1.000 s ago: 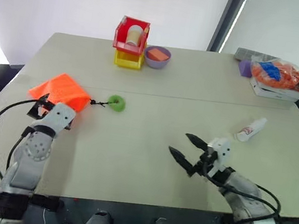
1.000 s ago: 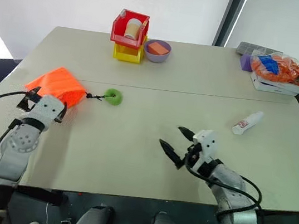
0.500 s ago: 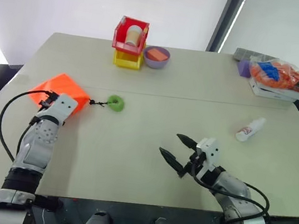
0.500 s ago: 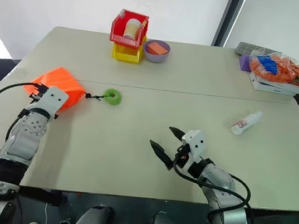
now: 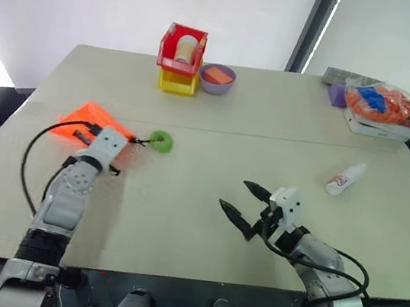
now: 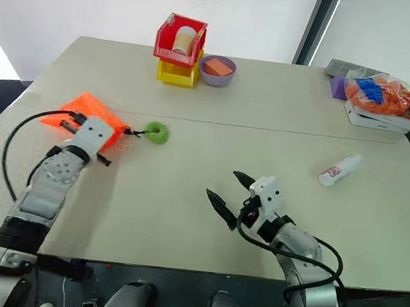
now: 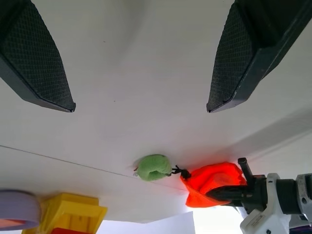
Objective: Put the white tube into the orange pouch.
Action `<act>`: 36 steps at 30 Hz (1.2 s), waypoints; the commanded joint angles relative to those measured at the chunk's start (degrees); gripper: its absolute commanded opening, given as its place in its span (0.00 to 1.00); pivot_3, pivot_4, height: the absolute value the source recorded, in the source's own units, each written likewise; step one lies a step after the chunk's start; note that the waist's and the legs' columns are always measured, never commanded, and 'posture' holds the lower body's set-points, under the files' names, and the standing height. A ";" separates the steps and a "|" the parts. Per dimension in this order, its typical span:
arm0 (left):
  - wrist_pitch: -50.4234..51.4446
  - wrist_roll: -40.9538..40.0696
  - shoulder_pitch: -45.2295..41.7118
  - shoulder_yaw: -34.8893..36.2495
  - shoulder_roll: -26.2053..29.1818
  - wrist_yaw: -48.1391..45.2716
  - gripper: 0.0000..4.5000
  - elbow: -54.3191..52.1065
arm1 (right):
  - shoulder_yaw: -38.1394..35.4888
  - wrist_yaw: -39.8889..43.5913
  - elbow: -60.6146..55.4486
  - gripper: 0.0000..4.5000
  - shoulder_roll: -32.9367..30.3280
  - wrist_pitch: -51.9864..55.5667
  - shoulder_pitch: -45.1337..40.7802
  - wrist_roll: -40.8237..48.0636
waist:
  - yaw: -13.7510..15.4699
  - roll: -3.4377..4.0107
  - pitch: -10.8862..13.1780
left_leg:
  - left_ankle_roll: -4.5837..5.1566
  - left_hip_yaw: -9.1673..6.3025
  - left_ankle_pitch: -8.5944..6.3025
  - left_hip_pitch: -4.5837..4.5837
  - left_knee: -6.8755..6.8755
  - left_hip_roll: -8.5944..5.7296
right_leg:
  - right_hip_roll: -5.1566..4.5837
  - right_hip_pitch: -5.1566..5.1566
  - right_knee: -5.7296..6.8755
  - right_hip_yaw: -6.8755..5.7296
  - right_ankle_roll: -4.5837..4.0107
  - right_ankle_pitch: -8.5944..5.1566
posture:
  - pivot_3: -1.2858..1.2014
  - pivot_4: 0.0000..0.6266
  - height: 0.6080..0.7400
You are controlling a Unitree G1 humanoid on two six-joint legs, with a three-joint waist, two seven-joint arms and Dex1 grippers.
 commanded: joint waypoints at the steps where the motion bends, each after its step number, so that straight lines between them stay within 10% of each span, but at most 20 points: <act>1: 2.48 -1.27 -1.97 -4.65 -3.67 -3.07 0.01 -8.86 | -2.11 -0.45 -0.84 1.00 -0.14 -1.55 -0.73 0.32 | 0.00 0.00 0.00 | 0.00 0.00 0.00 0.00 0.00 0.00 | 0.01 0.00 0.00 0.00 0.01 0.00 | 0.52 0.24 1.00; 11: 13.78 -5.35 -5.25 -10.54 -11.23 -9.26 0.01 -23.88 | -8.68 -2.58 3.14 1.00 -1.98 -4.20 -1.54 -0.54 | -0.18 -0.01 0.01 | 0.02 -0.02 0.01 0.04 0.00 0.00 | 0.06 0.01 0.06 0.03 0.14 -0.09 | 0.52 0.24 1.00; 20: 20.72 -10.93 0.90 -4.35 -5.14 -14.02 0.01 -26.52 | -18.52 -10.12 9.52 1.00 -3.04 -5.78 -4.00 -1.48 | -0.42 0.06 -0.01 | 0.04 -0.02 0.01 0.07 0.04 0.01 | 0.07 0.02 0.09 0.05 0.07 -0.05 | 0.52 0.24 1.00; 36: 16.56 -12.18 5.75 -10.36 -6.03 -14.21 0.01 -23.87 | -24.16 -41.15 29.50 1.00 2.75 -2.73 -17.80 -13.45 | -0.60 0.12 -0.02 | 0.05 -0.02 0.02 0.05 0.09 -0.03 | 0.07 0.02 0.10 0.12 -0.02 -0.01 | 0.52 0.24 1.00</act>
